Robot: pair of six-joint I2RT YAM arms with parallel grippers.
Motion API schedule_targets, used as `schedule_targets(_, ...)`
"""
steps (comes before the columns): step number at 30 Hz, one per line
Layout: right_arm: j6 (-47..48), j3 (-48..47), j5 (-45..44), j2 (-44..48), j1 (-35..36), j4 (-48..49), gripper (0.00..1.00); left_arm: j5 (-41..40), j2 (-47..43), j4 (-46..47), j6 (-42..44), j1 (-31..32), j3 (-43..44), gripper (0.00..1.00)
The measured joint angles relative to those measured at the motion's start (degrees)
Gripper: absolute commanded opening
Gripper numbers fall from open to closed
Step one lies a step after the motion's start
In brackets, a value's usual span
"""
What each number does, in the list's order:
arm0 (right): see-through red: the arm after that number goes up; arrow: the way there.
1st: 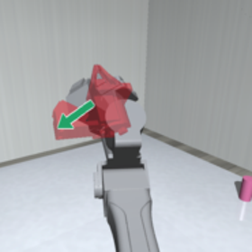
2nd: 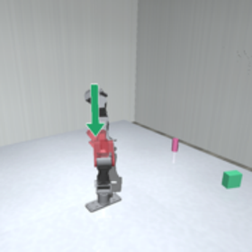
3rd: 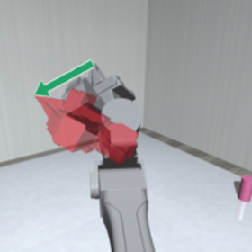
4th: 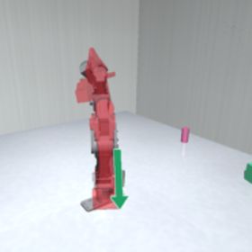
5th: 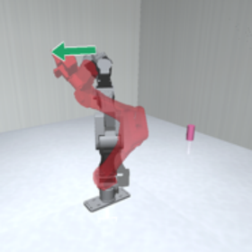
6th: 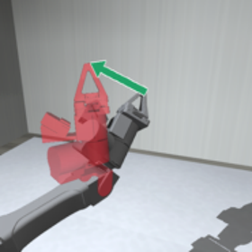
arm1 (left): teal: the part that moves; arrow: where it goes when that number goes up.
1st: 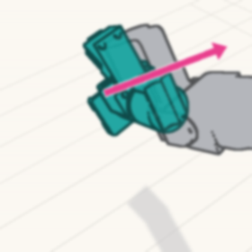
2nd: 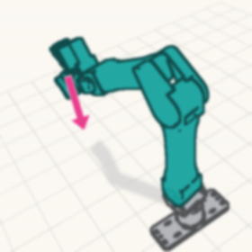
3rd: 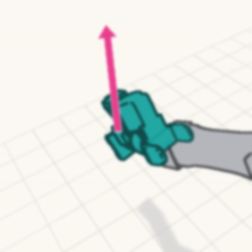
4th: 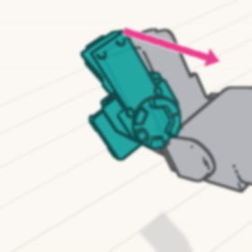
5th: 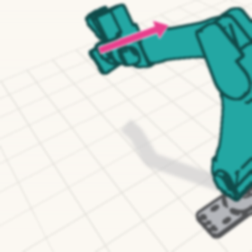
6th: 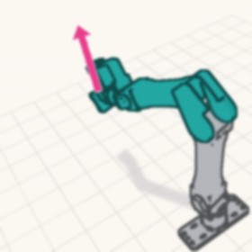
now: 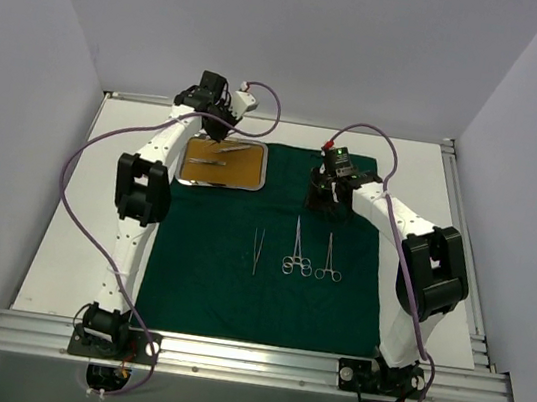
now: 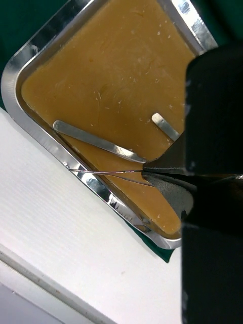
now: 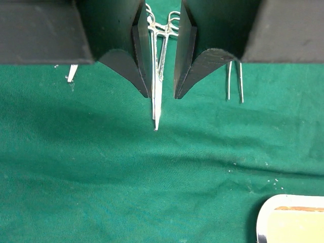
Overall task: Open and lay out the surgical kit
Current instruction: Pick up the medical item from the container, then place the medical item in the surgical kit.
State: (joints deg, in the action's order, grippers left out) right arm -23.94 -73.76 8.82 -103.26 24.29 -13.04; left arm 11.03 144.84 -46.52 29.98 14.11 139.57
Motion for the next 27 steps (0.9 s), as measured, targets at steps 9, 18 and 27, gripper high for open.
schedule_targets(9,0.52,-0.28,0.02,1.53,-0.68,-0.22,0.21,5.88,-6.23,-5.64,5.84,0.26,-0.79,0.02)
schedule_targets(18,2.99,-1.99,0.04,6.01,-5.29,-0.87,0.21,9.77,-21.0,-23.21,41.07,8.35,-16.59,0.02)
schedule_targets(27,2.78,5.44,1.92,12.46,-5.55,2.21,0.21,-0.04,-44.0,-29.73,74.79,22.58,-51.98,0.02)
